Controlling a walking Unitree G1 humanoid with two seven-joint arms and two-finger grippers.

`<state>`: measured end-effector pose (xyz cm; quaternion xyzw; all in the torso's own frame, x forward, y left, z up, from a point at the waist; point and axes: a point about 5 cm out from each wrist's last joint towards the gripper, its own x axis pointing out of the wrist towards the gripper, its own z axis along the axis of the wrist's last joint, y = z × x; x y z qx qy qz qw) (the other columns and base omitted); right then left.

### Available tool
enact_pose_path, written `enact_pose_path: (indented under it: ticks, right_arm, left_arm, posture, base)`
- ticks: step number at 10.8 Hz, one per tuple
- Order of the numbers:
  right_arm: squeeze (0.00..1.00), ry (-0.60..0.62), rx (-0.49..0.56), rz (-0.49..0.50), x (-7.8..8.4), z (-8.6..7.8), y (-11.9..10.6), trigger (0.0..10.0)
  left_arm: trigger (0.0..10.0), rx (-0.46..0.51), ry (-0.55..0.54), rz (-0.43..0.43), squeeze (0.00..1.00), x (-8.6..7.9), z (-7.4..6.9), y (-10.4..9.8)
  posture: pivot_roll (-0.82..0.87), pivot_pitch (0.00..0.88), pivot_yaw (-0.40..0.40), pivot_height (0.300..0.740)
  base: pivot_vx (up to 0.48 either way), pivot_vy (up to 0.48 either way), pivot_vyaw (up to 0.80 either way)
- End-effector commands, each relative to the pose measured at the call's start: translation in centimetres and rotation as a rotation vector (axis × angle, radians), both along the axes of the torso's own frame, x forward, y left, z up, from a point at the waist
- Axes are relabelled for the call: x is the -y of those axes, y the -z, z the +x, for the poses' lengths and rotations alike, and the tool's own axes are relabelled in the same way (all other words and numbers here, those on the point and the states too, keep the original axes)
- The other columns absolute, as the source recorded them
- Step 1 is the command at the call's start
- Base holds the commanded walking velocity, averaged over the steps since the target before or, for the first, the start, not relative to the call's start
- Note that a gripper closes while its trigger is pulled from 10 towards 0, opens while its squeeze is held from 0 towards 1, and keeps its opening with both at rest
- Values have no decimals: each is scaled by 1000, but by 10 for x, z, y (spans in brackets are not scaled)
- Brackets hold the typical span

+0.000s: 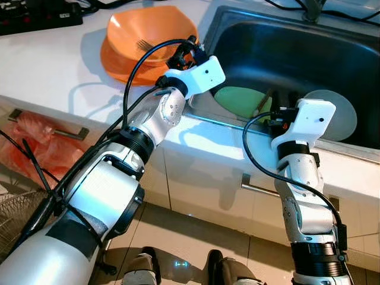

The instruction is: Kitchen organization

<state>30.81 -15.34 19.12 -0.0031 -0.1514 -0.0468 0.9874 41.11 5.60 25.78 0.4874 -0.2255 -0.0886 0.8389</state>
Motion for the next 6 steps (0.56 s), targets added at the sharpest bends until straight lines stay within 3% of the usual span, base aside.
enact_pose_path:
  ticks: [1,3,4,5,6]
  right_arm:
    - [0,33,-179,11,6,-3,38,10000]
    - [0,29,-178,16,4,-4,37,10000]
    - [0,27,-180,17,4,-3,38,10000]
    - [0,27,-181,18,3,-3,38,10000]
    - [0,26,-182,20,3,-3,38,10000]
  left_arm:
    - [0,59,24,20,0,8,-1,-13]
    - [0,102,16,41,0,7,-1,-19]
    - [8431,114,20,41,0,8,-1,-22]
    - [10000,118,18,43,0,8,-1,-22]
    - [3216,118,18,50,0,8,-1,-22]
  posture:
    - [-113,299,2,740]
    - [-112,296,4,740]
    - [-105,295,5,740]
    - [-103,294,5,740]
    - [-104,293,7,740]
  base:
    - [0,0,0]
    - [0,0,0]
    - [0,0,0]
    - [0,0,0]
    - [0,0,0]
